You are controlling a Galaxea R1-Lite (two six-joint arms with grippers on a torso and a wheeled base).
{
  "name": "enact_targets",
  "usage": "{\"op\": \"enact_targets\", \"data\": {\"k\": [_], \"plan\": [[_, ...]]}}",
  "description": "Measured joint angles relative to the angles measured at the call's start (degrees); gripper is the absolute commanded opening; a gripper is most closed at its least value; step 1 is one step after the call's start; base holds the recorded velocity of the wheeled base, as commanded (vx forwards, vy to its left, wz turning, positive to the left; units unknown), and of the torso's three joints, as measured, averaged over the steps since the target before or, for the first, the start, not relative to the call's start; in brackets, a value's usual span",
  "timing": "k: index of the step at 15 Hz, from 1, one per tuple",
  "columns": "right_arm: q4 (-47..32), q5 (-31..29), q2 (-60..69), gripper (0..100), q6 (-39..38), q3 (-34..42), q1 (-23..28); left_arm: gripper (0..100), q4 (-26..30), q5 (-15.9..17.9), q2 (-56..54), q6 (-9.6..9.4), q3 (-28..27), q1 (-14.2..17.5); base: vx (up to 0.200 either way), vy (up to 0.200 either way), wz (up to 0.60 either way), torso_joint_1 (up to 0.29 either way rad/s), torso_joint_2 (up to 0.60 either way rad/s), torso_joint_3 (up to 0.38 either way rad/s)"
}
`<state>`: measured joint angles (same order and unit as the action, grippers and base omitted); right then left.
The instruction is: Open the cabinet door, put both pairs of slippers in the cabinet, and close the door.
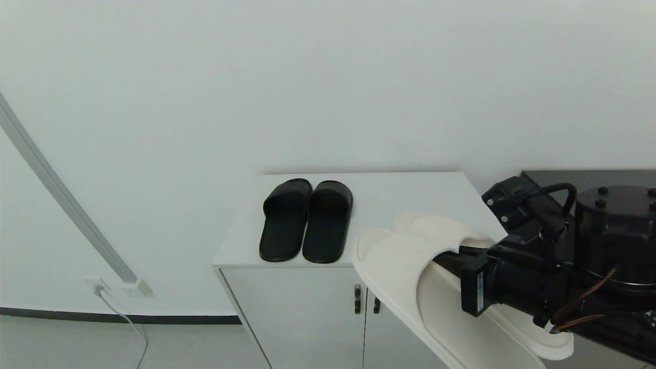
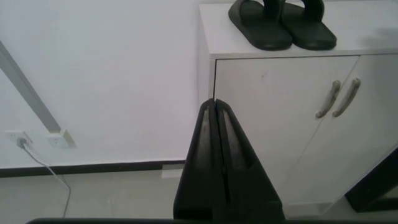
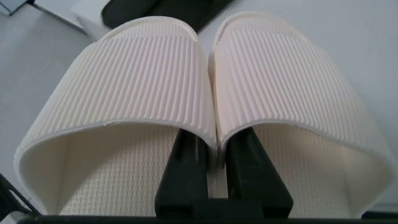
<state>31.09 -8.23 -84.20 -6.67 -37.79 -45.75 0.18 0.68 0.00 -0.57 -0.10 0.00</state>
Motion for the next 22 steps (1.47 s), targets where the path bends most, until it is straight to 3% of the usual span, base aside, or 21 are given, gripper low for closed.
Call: {"op": "enact_targets", "data": {"k": [3,22], "plan": [[0.2,0.2,-0.9,0,0.0,0.5,0.0,0,0.0,0.0,0.0,0.02,0.0,0.0,-0.200,0.000,0.00,-0.007,0.00,0.007],[0.3,0.1,-2.0,0,0.7,2.2,-0.2,0,0.0,-0.1,0.0,0.87,0.0,0.0,0.000,0.000,0.00,0.000,0.00,0.000]]}}
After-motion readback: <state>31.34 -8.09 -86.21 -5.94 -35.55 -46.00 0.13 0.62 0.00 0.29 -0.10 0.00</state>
